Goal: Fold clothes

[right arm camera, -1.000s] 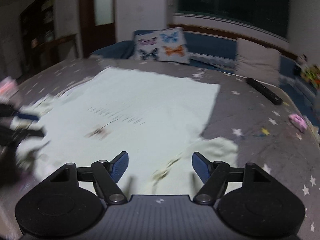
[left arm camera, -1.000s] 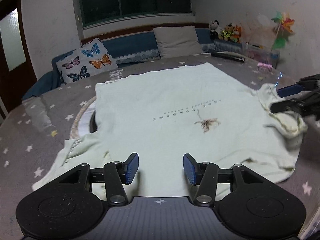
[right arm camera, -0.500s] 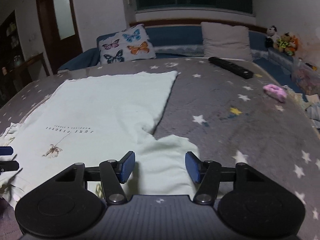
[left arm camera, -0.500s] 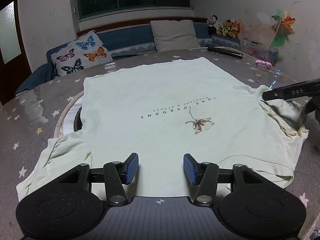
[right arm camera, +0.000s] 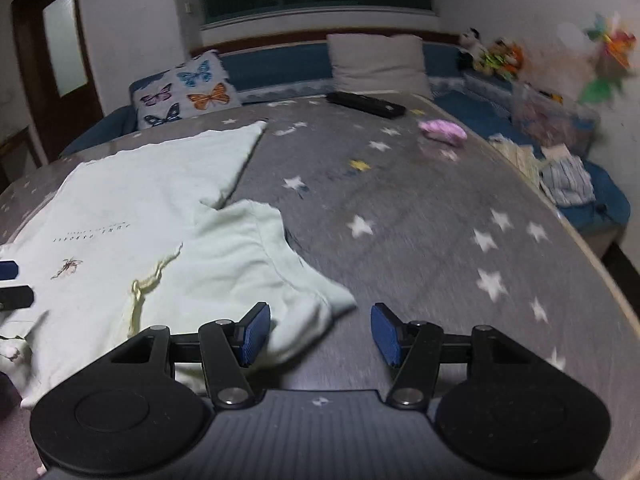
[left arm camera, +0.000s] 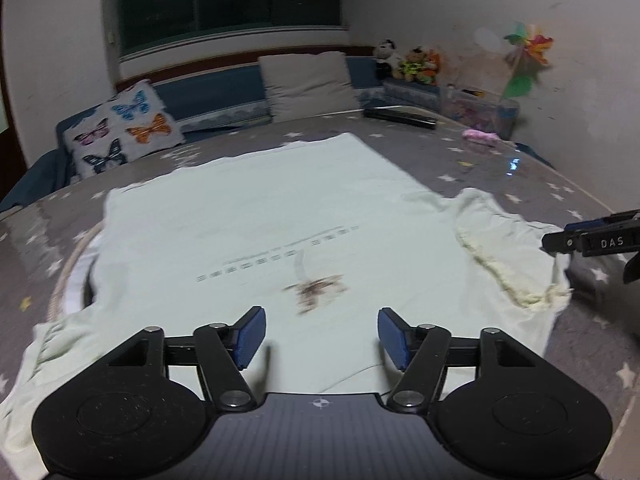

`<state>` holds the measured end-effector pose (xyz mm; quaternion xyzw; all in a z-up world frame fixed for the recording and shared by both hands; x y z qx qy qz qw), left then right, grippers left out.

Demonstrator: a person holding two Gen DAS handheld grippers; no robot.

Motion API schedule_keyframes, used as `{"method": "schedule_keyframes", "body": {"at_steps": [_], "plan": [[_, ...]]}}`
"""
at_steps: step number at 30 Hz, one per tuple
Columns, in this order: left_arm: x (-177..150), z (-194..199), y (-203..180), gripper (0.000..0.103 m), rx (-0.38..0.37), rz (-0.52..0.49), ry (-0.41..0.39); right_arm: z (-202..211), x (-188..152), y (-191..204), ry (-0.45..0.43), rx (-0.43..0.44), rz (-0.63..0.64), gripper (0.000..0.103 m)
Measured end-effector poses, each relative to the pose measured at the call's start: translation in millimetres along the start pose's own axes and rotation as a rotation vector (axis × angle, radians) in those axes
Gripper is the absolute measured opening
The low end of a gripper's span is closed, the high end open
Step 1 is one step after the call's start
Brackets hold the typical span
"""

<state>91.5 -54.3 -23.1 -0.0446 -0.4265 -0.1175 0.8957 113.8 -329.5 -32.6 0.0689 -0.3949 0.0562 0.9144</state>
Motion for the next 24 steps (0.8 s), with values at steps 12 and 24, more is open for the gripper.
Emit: {"method": "schedule_keyframes", "body": {"at_steps": [12, 24], "plan": [[11.4, -20.0, -79.3, 0.067, -0.084, -0.167, -0.029, 3.8, -5.2, 7.9, -0.012, 0.006, 0.0, 0.047], [-8.1, -18.6, -113.5, 0.069, -0.105, -0.32, -0.05, 20.1, -8.4, 3.1, -0.03, 0.013, -0.002, 0.043]]}}
Point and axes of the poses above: each gripper's, at about its wrist camera, not at the fingertips, and z roughly against the way its jaws point, y to its left, x to its top, the point moved 5 cm from there along -z, roughly the way its jaws point, and after that the axes turned 1 degree about z, right-handed, at the moved point
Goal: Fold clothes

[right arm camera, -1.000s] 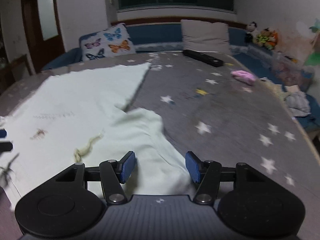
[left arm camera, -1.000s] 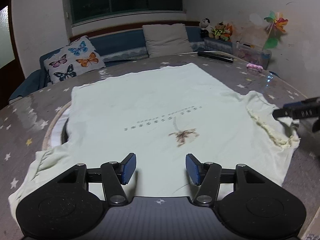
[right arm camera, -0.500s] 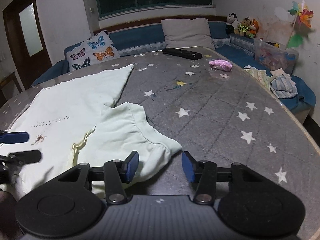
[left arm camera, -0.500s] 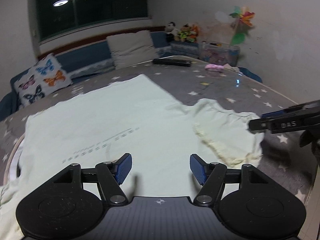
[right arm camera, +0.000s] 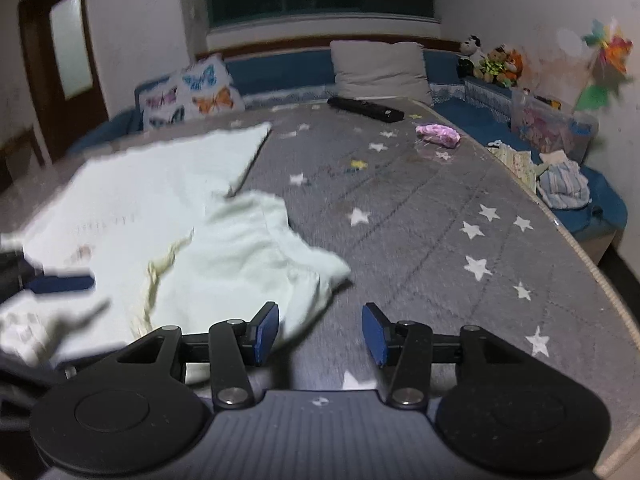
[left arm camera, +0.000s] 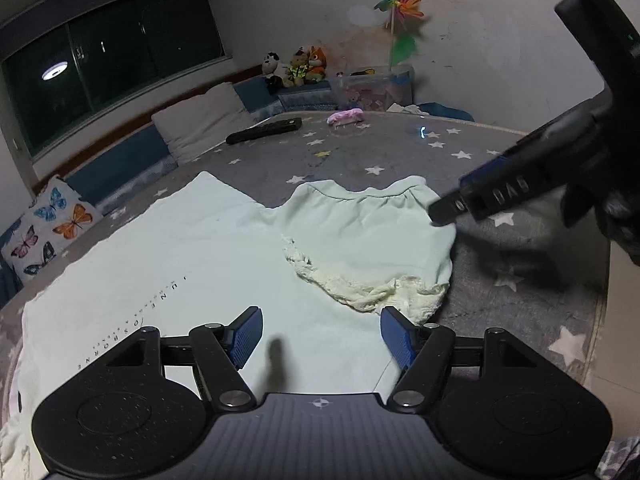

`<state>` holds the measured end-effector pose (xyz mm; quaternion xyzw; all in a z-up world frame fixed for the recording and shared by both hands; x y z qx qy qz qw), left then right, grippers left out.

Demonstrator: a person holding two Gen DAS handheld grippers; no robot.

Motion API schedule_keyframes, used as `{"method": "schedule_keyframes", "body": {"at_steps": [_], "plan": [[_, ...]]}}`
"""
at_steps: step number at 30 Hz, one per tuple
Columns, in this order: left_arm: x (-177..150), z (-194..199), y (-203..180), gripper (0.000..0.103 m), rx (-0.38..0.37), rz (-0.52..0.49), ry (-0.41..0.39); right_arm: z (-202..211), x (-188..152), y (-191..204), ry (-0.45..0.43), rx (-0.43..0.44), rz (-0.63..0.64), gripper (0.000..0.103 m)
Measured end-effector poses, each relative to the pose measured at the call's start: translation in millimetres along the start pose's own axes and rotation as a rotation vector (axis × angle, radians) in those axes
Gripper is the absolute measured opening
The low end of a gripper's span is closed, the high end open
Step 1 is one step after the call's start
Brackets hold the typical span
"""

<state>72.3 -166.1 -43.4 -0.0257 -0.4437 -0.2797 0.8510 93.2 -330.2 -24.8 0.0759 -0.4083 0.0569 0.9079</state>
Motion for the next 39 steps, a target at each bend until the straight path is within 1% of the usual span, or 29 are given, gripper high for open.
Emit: {"method": "schedule_keyframes", "body": {"at_steps": [1, 2, 3, 5, 6, 7, 8, 12, 14, 18, 22, 27, 28, 30, 31, 32, 34, 35, 36, 37, 39], "plan": [[0.9, 1.4, 3.0, 0.07, -0.001, 0.013, -0.003, -1.0, 2.6, -2.8, -0.001, 0.01, -0.018, 0.04], [2.4, 3.2, 6.6, 0.07, 0.003, 0.027, -0.008, -3.6, 3.3, -2.7, 0.008, 0.024, -0.037, 0.034], [4.0, 4.9, 10.2, 0.071, 0.009, 0.042, -0.014, -6.2, 4.1, -2.7, 0.016, 0.037, -0.057, 0.026], [6.4, 5.6, 18.7, 0.071, 0.021, 0.074, -0.018, -10.4, 3.4, -1.7, 0.024, 0.047, -0.075, 0.018], [7.2, 5.0, 22.5, 0.071, 0.026, 0.091, -0.016, -11.9, 2.1, -1.2, 0.024, 0.046, -0.077, 0.011], [7.9, 3.2, 25.5, 0.071, 0.032, 0.106, -0.011, -11.3, 1.0, -2.7, 0.022, 0.047, -0.083, 0.006], [7.7, 1.8, 27.8, 0.071, 0.035, 0.115, -0.005, -9.7, 1.6, -3.9, 0.016, 0.056, -0.101, 0.004], [4.5, -5.2, 24.6, 0.071, 0.023, 0.105, 0.007, 5.4, 11.0, -2.9, -0.032, 0.089, -0.14, 0.002], [1.9, -8.2, 19.9, 0.071, 0.011, 0.091, 0.014, 16.1, 20.6, 3.8, -0.061, 0.137, -0.145, 0.002], [-3.0, -10.0, 19.2, 0.071, -0.002, 0.1, 0.024, 33.4, 39.6, 34.8, -0.113, 0.245, -0.071, 0.002], [-5.9, -0.9, 26.5, 0.072, 0.006, 0.12, 0.017, 33.0, 49.3, 71.7, -0.117, 0.348, 0.011, 0.002], [-17.0, 12.3, 48.6, 0.077, 0.058, 0.159, 0.024, 23.3, 49.5, 111.7, -0.091, 0.456, 0.08, 0.002], [-18.9, 13.9, 52.7, 0.077, 0.069, 0.169, 0.028, 23.5, 47.9, 116.6, -0.091, 0.462, 0.09, 0.002], [-22.2, 16.6, 59.6, 0.077, 0.086, 0.186, 0.032, 25.1, 47.2, 116.3, -0.097, 0.458, 0.087, 0.008], [-22.7, 17.4, 61.9, 0.077, 0.091, 0.192, 0.033, 26.6, 46.6, 112.1, -0.101, 0.437, 0.077, 0.008], [-22.1, 17.2, 62.9, 0.077, 0.092, 0.195, 0.031, 28.2, 45.4, 108.0, -0.102, 0.413, 0.072, 0.009], [-20.6, 16.5, 64.5, 0.077, 0.095, 0.2, 0.028, 23.3, 40.6, 90.7, -0.083, 0.332, 0.051, 0.01], [-19.4, 15.4, 64.1, 0.077, 0.091, 0.202, 0.026, 19.6, 37.8, 80.7, -0.07, 0.29, 0.037, 0.017], [-18.2, 14.1, 63.5, 0.078, 0.086, 0.203, 0.025, 16.7, 34.8, 70.4, -0.062, 0.241, 0.024, 0.028], [-16.9, 12.9, 62.9, 0.078, 0.081, 0.204, 0.024, 13.9, 31.9, 59.9, -0.057, 0.19, 0.011, 0.032], [-14.1, 10.6, 58.6, 0.08, 0.068, 0.195, 0.022, 8.5, 26.2, 40.9, -0.046, 0.096, -0.017, 0.034]]}}
Point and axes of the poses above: each gripper's, at about its wrist camera, not at the fingertips, and z roughly against the way its jaws point, y to its left, x to its top, the point moved 5 cm from there along -z, roughly the way its jaws point, and after that the axes turned 1 degree about z, right-handed, at the moved point
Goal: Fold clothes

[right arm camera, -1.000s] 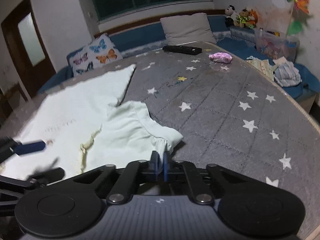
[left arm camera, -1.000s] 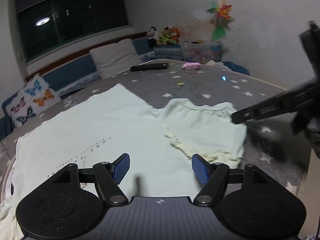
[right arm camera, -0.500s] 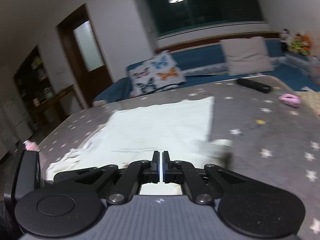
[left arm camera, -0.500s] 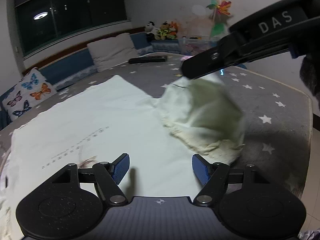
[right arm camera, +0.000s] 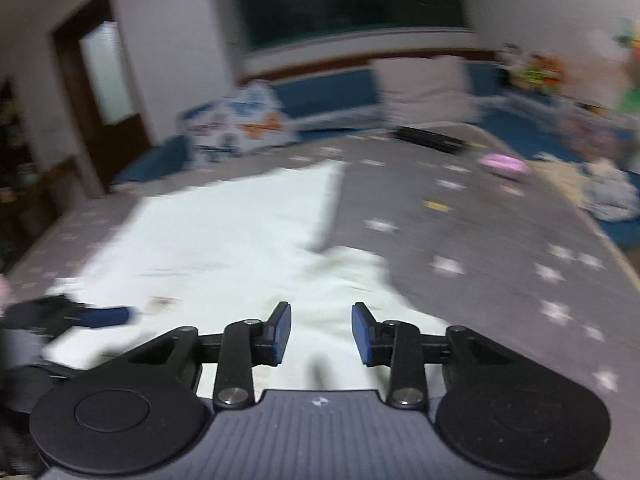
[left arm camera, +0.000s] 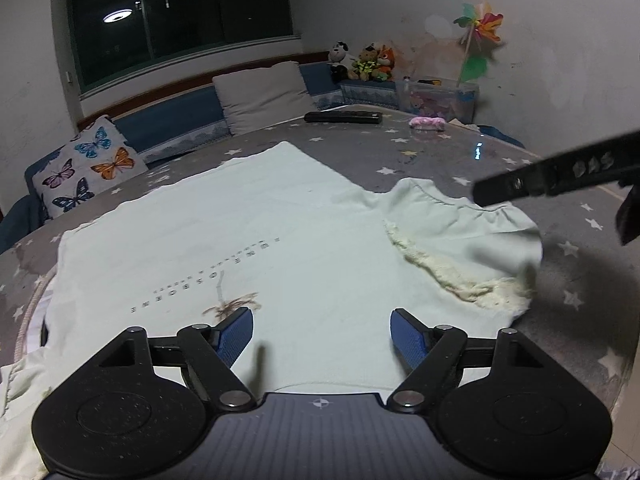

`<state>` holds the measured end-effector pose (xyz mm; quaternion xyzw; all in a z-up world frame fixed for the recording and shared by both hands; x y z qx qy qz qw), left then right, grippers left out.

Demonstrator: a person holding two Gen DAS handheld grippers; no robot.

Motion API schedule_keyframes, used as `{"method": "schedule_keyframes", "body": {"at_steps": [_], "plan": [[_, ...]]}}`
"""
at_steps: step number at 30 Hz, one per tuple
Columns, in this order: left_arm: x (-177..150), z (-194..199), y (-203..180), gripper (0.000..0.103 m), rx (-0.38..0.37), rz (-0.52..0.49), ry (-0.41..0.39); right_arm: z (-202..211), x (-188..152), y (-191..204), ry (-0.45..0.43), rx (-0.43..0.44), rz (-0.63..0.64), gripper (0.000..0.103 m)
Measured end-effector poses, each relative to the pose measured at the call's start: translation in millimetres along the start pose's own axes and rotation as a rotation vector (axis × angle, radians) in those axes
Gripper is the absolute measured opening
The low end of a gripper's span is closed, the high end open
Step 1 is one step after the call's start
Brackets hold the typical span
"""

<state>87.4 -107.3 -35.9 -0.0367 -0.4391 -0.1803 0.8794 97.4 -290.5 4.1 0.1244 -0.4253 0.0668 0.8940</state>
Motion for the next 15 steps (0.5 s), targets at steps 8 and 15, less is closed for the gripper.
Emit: {"method": "schedule_keyframes", "body": {"at_steps": [8, 15], "plan": [[9.1, -10.0, -20.7, 0.082, -0.028, -0.042, -0.002, -12.9, -19.8, -39.1, 0.046, -0.093, -0.144, 0.037], [7.3, -20.7, -37.7, 0.083, -0.055, -0.07, 0.02, -14.2, -15.5, -34.1, 0.026, -0.035, -0.173, 0.004]]}}
Point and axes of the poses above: each gripper's, at about its wrist camera, not at the fingertips, and z roughly against the way its jaws point, y to its left, x to its top, the point moved 5 cm from there along -z, roughly the way its jaws point, and after that the axes turned 1 degree about z, right-handed, at the moved point
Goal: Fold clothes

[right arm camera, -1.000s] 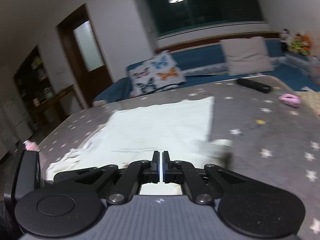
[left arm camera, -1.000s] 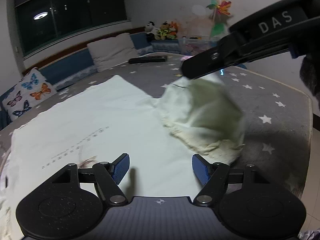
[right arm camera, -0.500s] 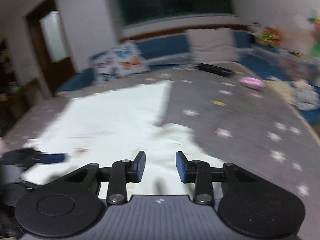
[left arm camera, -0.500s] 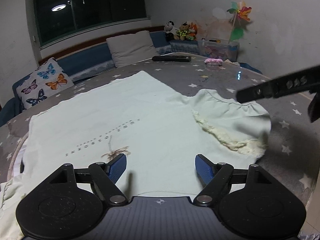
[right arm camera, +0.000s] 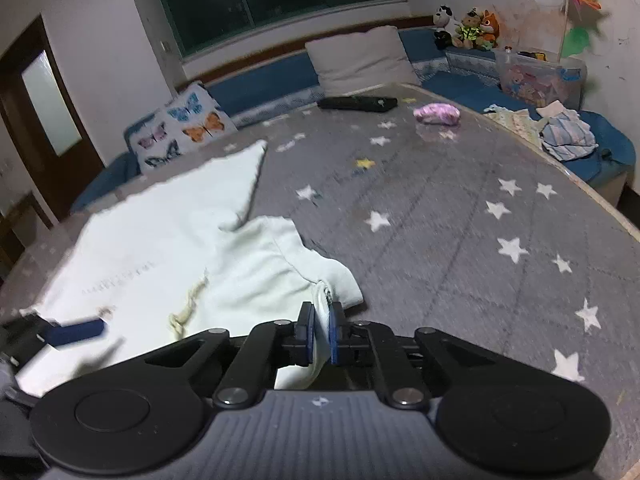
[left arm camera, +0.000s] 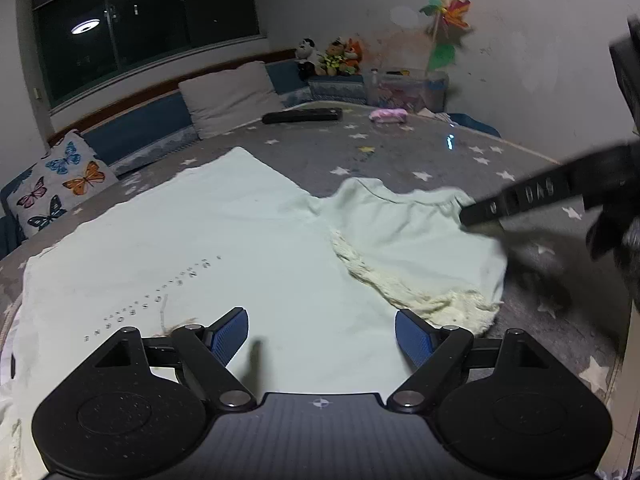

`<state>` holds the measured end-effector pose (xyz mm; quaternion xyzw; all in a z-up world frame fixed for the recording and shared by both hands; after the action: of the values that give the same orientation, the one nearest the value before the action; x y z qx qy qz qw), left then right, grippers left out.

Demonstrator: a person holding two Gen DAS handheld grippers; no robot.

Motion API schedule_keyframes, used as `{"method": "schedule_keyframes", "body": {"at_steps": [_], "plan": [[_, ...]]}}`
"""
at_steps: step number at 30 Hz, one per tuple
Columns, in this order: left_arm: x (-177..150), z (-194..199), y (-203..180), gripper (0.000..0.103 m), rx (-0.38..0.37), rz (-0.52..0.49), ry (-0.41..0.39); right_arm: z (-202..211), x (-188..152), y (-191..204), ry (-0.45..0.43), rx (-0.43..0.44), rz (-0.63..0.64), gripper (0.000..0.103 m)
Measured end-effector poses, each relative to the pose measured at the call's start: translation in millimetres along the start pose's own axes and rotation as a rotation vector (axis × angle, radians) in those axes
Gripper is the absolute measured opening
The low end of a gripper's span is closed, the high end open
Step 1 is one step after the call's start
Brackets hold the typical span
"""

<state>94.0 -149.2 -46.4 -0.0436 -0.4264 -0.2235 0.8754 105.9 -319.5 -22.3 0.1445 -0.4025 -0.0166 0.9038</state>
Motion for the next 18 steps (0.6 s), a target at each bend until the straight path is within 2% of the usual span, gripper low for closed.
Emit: {"method": "schedule_keyframes", "body": {"at_steps": [4, 8, 11, 16, 18], "plan": [[-2.5, -1.8, -2.7, 0.084, -0.007, 0.001, 0.003, 13.3, 13.7, 13.9, -0.041, 0.101, 0.005, 0.003], [-4.0, 1.4, 0.5, 0.085, -0.003, 0.014, 0.0, 25.8, 23.6, 45.5, -0.066, 0.235, 0.058, 0.003], [-6.6, 8.3, 7.4, 0.087, 0.008, 0.029, -0.008, 25.9, 25.3, 74.3, -0.052, 0.317, 0.12, 0.003], [-12.4, 21.9, 24.4, 0.09, 0.047, 0.056, -0.021, 6.4, 12.6, 113.2, 0.019, 0.421, 0.186, 0.004], [-14.8, 26.3, 31.8, 0.092, 0.065, 0.069, -0.025, -2.2, 6.6, 119.0, 0.048, 0.438, 0.183, 0.01]]}}
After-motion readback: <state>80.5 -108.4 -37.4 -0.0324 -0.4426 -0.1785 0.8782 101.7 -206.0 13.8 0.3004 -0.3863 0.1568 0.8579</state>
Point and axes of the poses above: each gripper's, at about its wrist camera, not at the fingertips, and z roughly against the way its jaws point, y to its left, x to its top, the point moved 5 cm from there along -z, roughly the way its jaws point, and after that the axes turned 1 degree about z, right-handed, at the moved point
